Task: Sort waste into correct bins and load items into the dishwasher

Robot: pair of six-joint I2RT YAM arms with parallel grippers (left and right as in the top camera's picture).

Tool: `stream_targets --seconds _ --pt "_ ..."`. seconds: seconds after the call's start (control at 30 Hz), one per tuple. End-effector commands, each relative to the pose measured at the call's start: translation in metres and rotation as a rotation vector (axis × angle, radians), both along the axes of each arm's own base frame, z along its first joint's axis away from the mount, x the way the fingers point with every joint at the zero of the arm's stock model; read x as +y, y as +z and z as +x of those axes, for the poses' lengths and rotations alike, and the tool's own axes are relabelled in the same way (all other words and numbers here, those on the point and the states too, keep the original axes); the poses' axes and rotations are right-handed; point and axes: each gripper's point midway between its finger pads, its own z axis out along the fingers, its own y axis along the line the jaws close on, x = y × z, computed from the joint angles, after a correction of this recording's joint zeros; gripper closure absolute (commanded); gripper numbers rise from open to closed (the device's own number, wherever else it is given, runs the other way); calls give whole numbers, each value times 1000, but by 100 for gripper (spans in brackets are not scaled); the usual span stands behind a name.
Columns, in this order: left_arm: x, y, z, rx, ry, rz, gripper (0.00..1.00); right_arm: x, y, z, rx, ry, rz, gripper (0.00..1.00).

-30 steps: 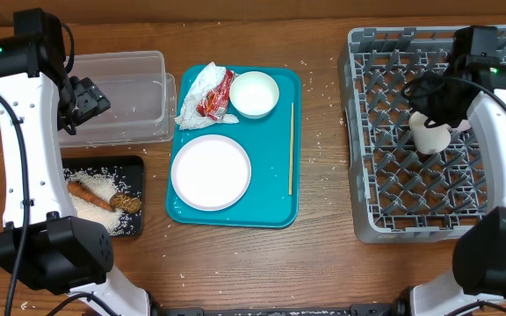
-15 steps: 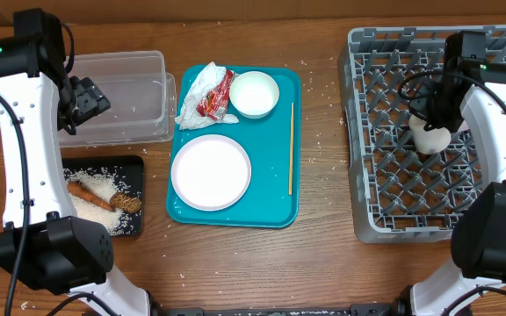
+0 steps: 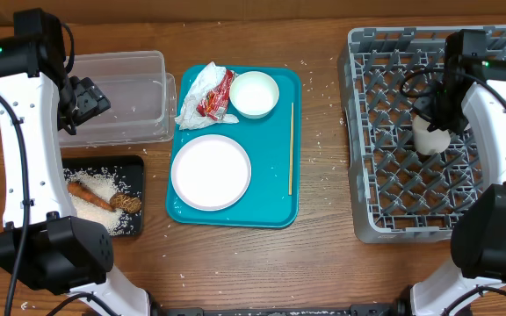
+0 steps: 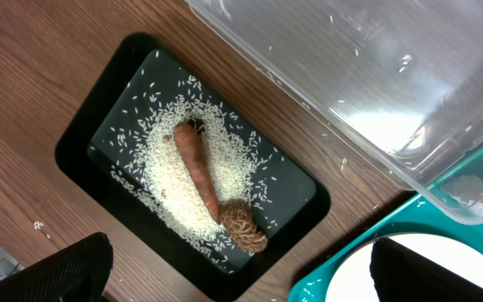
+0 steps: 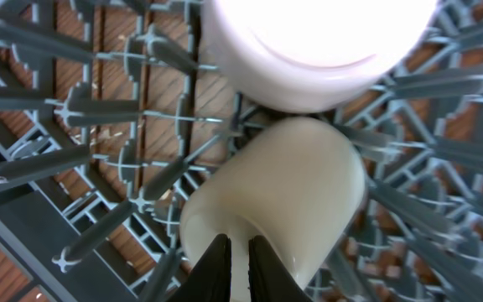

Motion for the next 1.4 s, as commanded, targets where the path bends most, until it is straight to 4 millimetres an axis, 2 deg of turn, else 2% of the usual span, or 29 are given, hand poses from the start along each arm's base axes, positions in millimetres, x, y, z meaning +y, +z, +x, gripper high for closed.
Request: stream_targets --seconds 0.0,0.17,0.3,0.4,0.57,0.63,0.83,0.97,1.2,1.37 --pt "-3 10 1 -31 -11 7 0 -26 27 5 -50 -64 -61 89" --pt "-3 10 1 -31 -11 7 0 -45 38 -5 -32 -111 -78 89" --pt "-3 10 1 -31 -11 7 0 -46 38 -9 -21 -116 -57 91" --pt "-3 10 1 -31 -11 7 0 -31 37 -3 -39 -76 16 92" --pt "-3 10 1 -31 -11 7 0 13 41 21 -128 112 181 91" --pt "-3 10 1 -31 -11 7 0 17 41 24 -136 124 178 91" --pt "-3 10 1 -31 -11 7 0 19 24 24 -114 125 177 88" --pt "-3 10 1 -31 -11 7 0 10 8 20 -61 91 145 88" --pt "-3 10 1 -31 -12 7 0 6 2 18 -37 68 128 88" --pt "-3 10 1 -31 -11 7 0 6 -12 15 5 64 136 88"
